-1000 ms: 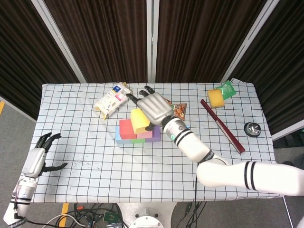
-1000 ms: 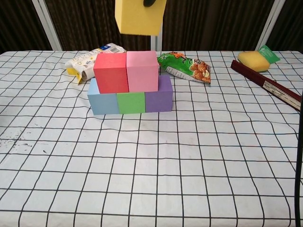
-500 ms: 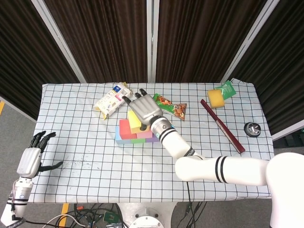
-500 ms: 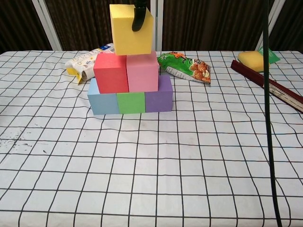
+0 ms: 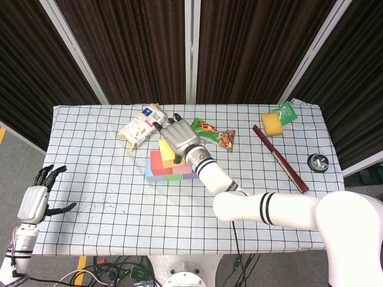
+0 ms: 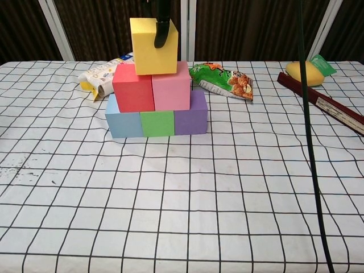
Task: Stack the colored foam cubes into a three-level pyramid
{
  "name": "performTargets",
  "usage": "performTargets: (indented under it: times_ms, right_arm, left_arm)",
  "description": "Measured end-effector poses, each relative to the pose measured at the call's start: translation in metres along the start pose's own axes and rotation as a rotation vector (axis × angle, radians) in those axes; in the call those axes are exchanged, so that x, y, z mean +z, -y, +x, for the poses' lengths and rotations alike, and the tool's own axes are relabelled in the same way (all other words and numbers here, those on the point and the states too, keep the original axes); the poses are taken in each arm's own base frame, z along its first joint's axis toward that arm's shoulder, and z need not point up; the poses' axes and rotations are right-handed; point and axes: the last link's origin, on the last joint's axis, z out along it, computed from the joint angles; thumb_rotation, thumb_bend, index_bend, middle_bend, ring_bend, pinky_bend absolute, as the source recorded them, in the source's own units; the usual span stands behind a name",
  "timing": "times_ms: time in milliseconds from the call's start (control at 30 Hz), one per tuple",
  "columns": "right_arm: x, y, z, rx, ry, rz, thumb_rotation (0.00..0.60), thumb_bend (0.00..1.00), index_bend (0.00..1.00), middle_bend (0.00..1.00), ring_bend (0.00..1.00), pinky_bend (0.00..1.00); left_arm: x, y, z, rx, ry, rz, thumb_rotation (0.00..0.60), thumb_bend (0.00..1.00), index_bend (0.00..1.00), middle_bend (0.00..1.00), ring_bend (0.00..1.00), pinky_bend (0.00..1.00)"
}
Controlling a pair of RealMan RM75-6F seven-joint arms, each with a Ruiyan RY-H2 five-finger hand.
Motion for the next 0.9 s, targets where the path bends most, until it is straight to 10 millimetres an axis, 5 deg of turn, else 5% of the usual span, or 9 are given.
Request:
performTargets:
  times_ms: [900]
  right_arm:
    - [0.011,0.033,0.009,-0.040,0.038,-0.075,0.600,0.05,0.00,0.57,0.11,0.00]
  left_arm:
    - [-0.001,0.003,0.007,-0.050,-0.002,-0.011,0.600,0.00,0.11,0.16,0.03,0.01]
